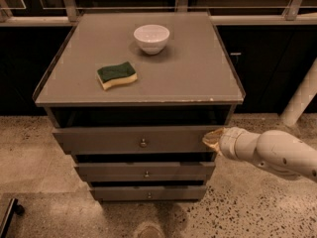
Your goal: Close top drawer
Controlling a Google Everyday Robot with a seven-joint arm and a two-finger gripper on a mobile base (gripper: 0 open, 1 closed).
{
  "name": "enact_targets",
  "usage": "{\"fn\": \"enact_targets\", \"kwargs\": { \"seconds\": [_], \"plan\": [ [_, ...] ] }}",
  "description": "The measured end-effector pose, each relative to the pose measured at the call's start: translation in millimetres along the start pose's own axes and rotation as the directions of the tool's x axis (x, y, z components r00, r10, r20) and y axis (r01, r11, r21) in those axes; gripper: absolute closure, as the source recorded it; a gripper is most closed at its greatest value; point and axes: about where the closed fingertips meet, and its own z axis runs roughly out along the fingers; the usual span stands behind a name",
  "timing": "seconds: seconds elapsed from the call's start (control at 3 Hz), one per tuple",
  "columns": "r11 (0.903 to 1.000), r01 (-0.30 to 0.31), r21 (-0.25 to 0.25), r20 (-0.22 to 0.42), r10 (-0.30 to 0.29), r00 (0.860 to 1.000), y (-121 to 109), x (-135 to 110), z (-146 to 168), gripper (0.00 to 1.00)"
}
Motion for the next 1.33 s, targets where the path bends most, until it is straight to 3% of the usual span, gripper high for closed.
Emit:
{"fn": "enact_targets", "kwargs": {
  "seconds": [0.33,0.67,1.0,1.33],
  "plan": [
    [0.9992,-0.034,0.019,-0.008,0.034,0.999,-9.1,6.1,-14.2,1.00],
    [0.9950,-0.098,-0.021,-0.029,0.097,0.995,-3.9,19.5,-39.1,1.00],
    [0.9889,-0.105,-0.106,-0.031,0.102,0.994,17.6,18.0,-41.2,0.82],
    [0.9889,-0.105,-0.105,-0.031,0.102,0.994,17.5,18.0,-41.3,0.59]
  ]
}}
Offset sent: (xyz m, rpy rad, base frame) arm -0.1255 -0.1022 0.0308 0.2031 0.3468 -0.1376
